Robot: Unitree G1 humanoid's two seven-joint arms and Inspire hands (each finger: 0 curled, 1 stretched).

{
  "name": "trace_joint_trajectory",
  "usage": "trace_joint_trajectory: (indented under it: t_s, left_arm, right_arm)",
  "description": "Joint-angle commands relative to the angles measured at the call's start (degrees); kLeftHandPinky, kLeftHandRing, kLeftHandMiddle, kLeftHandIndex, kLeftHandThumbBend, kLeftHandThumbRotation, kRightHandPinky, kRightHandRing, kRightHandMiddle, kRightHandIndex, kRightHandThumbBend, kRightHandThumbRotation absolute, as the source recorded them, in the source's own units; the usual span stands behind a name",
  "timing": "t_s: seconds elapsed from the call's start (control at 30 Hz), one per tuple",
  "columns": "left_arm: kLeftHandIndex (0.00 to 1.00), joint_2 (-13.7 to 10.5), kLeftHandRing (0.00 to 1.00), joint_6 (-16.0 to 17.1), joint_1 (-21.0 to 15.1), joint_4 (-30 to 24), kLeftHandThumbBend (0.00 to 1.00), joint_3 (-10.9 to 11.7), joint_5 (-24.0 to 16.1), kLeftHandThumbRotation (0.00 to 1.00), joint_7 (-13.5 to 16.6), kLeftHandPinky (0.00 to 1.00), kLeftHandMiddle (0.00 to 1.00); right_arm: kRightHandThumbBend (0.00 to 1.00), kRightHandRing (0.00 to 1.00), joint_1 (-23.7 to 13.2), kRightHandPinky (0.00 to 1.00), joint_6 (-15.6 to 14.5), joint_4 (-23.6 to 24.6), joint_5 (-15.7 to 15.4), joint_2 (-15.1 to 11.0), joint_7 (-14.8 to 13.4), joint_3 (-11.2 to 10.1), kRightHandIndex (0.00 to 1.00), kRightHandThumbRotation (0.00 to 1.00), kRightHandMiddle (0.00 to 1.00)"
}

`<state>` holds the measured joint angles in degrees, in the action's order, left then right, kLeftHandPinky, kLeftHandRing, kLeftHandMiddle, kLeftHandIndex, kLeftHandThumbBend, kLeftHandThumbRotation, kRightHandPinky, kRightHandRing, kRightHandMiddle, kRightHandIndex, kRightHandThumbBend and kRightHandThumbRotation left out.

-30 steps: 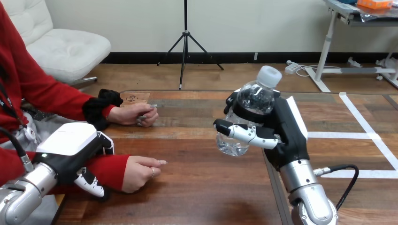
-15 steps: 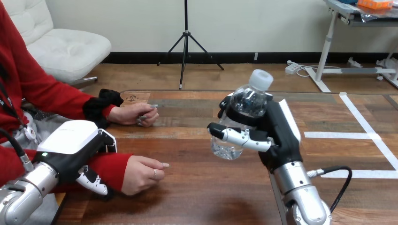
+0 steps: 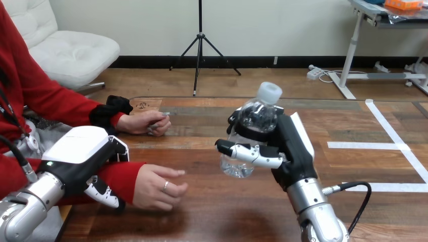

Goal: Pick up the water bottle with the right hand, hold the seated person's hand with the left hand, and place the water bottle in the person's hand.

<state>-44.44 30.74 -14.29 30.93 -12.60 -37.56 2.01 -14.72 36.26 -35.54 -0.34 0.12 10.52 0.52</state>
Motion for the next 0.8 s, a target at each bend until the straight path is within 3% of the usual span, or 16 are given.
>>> trace_joint_trajectory:
  t_s: [0.0, 0.77]
  left_arm:
    - [0.37, 0.20, 0.32, 1.68, -3.42, -7.23, 0.98, 2.75, 2.75, 0.00, 0.82, 0.28, 0.37]
    - [0.36, 0.99, 0.31, 1.10, -2.47, -12.84, 0.99, 4.47, 4.32, 0.00, -1.86, 0.28, 0.35]
  right_arm:
    - [0.83, 0.34, -7.02, 0.30, 2.95, 0.57, -0.09, 1.11, -1.13, 0.24, 0.43, 0.00, 0.41]
    - [0.84, 0.34, -8.22, 0.30, 4.42, -2.24, -1.13, 1.17, -2.48, 0.92, 0.43, 0.00, 0.41]
